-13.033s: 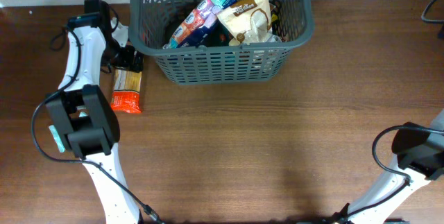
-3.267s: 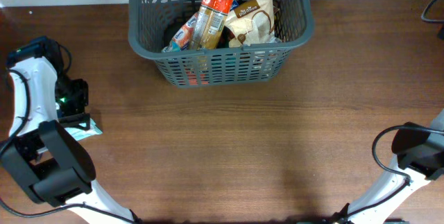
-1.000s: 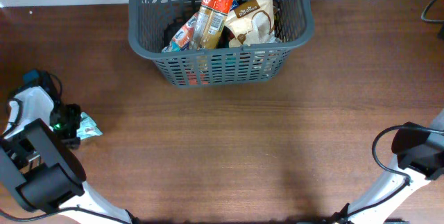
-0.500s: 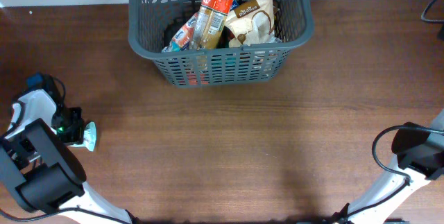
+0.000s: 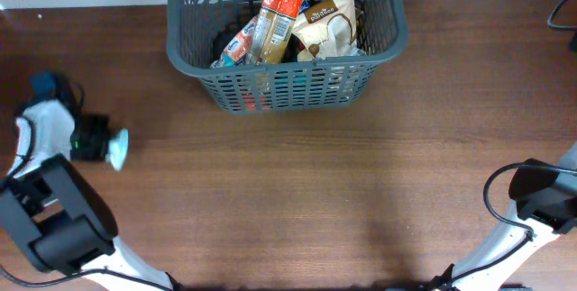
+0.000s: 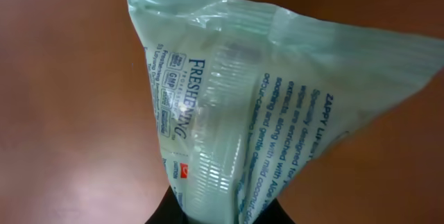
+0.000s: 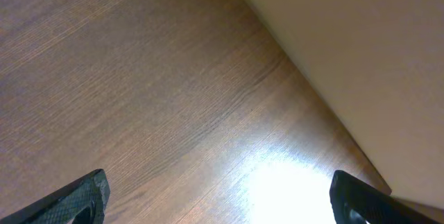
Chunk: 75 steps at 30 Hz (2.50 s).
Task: Pack container
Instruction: 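Lift the wipes packet with the left gripper over the basket, then lower the wipes packet into the basket and open the left gripper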
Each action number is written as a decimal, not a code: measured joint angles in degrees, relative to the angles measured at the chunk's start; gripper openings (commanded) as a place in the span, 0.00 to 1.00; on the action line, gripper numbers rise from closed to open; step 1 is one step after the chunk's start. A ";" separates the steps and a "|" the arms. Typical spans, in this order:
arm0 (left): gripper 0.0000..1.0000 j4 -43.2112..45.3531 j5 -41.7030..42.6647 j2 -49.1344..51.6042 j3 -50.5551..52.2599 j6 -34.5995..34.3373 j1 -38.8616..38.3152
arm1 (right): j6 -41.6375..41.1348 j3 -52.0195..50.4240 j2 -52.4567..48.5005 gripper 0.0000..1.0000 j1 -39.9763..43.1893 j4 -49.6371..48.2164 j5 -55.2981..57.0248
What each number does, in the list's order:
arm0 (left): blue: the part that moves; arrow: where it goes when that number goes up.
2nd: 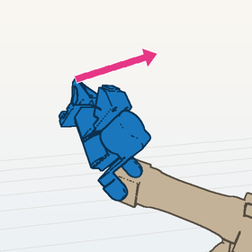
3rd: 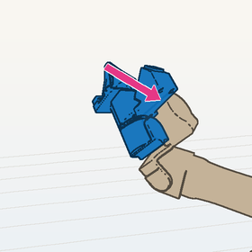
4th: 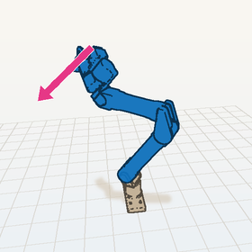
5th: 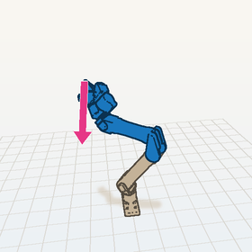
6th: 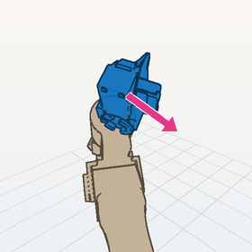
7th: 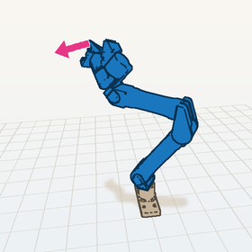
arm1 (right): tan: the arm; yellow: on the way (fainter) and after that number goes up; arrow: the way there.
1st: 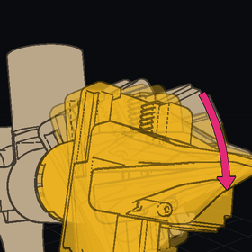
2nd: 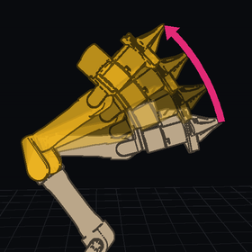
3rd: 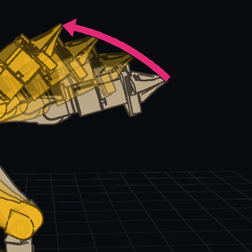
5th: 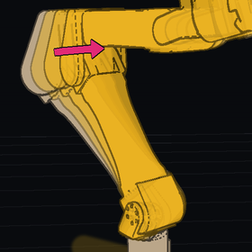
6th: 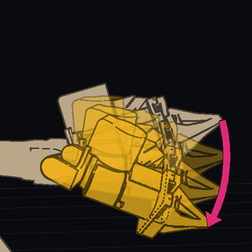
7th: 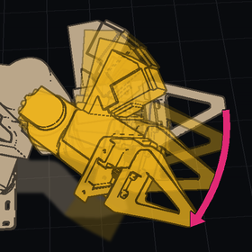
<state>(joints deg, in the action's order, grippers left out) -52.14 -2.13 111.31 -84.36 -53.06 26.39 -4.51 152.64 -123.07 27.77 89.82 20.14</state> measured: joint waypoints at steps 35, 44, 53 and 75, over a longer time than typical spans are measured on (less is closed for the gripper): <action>0.02 -0.66 6.23 -2.29 -52.63 60.96 -43.08 | -0.02 0.00 0.00 0.99 0.00 0.00 0.00; 0.02 -0.96 6.19 8.26 -52.46 62.31 -42.99 | 0.00 0.00 0.00 0.99 0.00 0.00 0.00; 0.02 -6.03 6.19 13.07 -52.39 62.51 -42.99 | -0.04 0.00 0.00 0.99 0.00 0.00 0.00; 0.03 -12.00 6.19 18.08 -52.37 62.49 -42.99 | -0.02 0.00 0.00 0.99 0.00 0.00 0.00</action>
<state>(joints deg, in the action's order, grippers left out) -64.14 4.05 129.38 -136.73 9.43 -16.60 -4.54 152.64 -123.07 27.77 89.82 20.14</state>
